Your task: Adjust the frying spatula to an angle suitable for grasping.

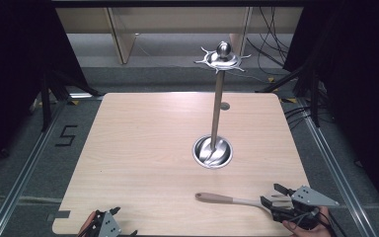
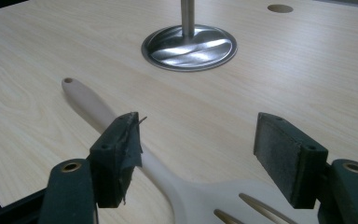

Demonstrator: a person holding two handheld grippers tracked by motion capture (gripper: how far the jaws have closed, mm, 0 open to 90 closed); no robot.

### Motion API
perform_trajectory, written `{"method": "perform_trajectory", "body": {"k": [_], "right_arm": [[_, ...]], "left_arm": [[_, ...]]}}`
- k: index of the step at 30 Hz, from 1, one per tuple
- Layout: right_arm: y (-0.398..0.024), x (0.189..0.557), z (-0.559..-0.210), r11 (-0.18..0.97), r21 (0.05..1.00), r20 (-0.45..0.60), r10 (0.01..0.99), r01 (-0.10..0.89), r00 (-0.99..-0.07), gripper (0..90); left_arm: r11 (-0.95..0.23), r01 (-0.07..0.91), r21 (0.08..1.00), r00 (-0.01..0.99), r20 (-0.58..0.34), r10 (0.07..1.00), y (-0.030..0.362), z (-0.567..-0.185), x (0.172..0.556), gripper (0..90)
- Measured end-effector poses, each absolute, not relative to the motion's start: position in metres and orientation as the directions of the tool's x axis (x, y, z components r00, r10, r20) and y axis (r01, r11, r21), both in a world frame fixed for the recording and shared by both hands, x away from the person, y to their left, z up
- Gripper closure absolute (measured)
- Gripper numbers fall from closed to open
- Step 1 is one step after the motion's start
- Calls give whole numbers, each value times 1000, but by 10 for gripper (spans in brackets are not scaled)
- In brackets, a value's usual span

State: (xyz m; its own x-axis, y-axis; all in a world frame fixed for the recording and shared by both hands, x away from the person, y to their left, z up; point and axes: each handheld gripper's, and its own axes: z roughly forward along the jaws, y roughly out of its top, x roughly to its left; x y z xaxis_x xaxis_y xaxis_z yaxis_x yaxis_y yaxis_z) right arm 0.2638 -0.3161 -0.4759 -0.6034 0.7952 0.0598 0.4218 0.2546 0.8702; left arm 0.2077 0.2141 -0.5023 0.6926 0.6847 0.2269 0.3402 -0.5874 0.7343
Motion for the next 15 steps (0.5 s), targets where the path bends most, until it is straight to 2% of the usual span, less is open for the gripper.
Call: {"method": "perform_trajectory", "body": {"k": [8, 10, 12, 15], "right_arm": [[-312, 263, -477, 258, 859, 75, 790, 441, -608, 327], [-313, 264, -477, 290, 863, 32, 785, 413, -618, 341], [-311, 262, -476, 264, 862, 59, 796, 433, -603, 343], [-312, 263, -474, 279, 862, 40, 794, 422, -606, 342]], "left_arm": [[-598, 342, 725, 701, 226, 676, 215, -502, 207, 150], [-600, 342, 723, 702, 228, 675, 215, -502, 207, 150], [-603, 336, 723, 699, 237, 674, 215, -502, 208, 150], [-604, 342, 720, 703, 229, 673, 215, -502, 208, 150]]}}
